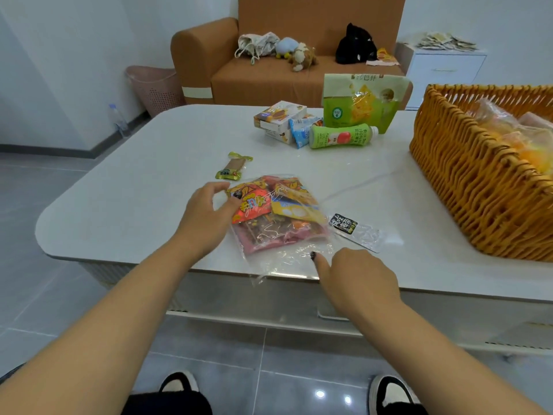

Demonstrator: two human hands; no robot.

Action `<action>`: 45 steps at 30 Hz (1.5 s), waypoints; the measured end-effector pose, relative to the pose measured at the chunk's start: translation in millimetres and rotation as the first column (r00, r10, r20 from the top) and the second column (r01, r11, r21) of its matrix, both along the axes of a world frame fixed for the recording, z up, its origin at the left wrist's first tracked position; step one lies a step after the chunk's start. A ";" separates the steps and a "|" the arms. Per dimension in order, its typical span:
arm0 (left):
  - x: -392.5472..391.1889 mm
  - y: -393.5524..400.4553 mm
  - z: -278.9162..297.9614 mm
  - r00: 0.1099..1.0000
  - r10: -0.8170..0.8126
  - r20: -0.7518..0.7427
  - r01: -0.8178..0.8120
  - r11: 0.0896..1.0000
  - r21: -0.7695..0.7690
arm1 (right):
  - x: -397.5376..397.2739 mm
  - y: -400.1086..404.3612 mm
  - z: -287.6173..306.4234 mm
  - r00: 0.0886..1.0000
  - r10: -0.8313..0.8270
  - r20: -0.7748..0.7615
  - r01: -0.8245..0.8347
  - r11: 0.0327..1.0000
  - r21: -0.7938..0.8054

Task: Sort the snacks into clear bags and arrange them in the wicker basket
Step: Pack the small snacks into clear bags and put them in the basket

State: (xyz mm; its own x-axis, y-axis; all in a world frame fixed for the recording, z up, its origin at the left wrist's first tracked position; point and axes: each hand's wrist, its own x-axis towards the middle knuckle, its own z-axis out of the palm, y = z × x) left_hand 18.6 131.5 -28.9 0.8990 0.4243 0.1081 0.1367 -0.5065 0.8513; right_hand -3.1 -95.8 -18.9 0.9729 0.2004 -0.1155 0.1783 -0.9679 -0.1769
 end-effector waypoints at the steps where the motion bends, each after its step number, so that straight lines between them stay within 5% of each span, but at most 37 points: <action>1: 9.3 5.5 -5.5 0.998 0.051 -0.024 -0.051 0.999 0.005 | 2.7 -4.4 -0.1 1.000 -0.007 0.002 0.007 1.000 -0.013; 10: 77.4 41.0 -30.9 0.937 0.331 -0.114 -0.340 0.938 -0.063 | 24.3 -19.8 17.4 0.977 -0.029 -0.209 0.035 0.999 0.026; 16: 120.3 43.3 -30.5 0.831 0.466 -0.305 -0.425 0.884 0.193 | 27.1 -20.5 16.1 0.981 -0.011 -0.193 0.010 1.000 -0.004; 20: 141.5 40.6 -34.4 0.774 0.559 -0.297 -0.468 0.821 0.327 | 30.3 -23.1 10.9 0.974 -0.021 -0.224 0.015 0.999 -0.029; 28: 152.3 52.5 -38.5 0.791 0.528 -0.308 -0.423 0.836 0.349 | 39.0 -33.4 15.6 0.983 -0.070 -0.169 0.057 0.995 -0.084; 31: 138.9 53.5 -40.4 0.851 0.483 -0.207 -0.441 0.870 0.219 | 45.9 -37.8 13.6 0.983 -0.073 -0.166 0.056 0.992 -0.109; 35: 103.8 52.4 -39.7 0.891 0.454 0.023 -0.445 0.882 -0.154 | 54.7 -41.2 14.3 0.977 -0.106 -0.185 0.096 0.993 -0.064; 40: 42.6 45.6 -39.3 0.908 0.419 -0.006 -0.411 0.886 -0.213 | 47.9 -34.1 31.0 0.988 -0.117 -0.096 0.123 0.991 0.057; 45: -5.8 12.6 9.4 0.844 0.532 0.065 -0.376 0.675 -0.635 | 15.7 -23.3 36.2 0.997 -0.075 -0.011 0.075 0.941 0.330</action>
